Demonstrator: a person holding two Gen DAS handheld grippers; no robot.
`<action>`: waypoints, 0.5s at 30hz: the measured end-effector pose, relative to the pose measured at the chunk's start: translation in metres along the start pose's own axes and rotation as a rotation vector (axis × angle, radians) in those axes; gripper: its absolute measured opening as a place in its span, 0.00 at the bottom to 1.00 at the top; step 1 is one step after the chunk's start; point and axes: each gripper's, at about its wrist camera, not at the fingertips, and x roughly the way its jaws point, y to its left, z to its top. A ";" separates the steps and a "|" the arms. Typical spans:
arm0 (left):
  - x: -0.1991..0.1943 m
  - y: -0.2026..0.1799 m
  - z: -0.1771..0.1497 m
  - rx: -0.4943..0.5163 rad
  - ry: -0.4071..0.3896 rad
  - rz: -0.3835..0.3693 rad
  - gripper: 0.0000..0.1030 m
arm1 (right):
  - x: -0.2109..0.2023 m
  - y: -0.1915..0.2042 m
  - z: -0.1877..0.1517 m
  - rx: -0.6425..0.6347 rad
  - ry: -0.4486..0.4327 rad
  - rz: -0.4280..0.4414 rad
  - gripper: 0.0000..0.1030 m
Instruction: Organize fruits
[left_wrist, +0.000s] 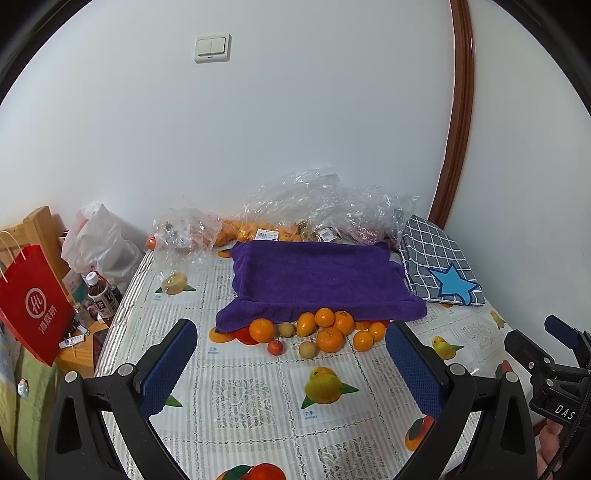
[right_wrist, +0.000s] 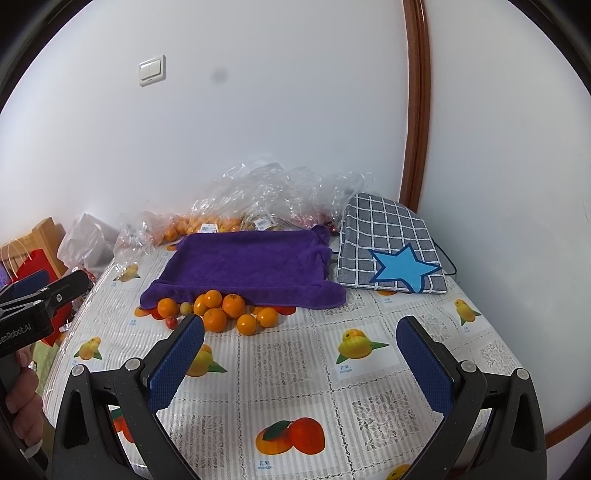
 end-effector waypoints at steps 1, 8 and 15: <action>0.000 0.002 0.000 -0.003 -0.001 -0.001 1.00 | 0.000 0.000 0.000 0.000 0.000 0.002 1.00; -0.001 0.001 0.000 -0.002 -0.002 -0.001 1.00 | 0.002 0.002 -0.001 -0.007 0.003 -0.001 1.00; 0.000 0.004 0.001 -0.004 -0.001 -0.003 1.00 | 0.001 0.005 -0.002 -0.027 -0.004 -0.006 1.00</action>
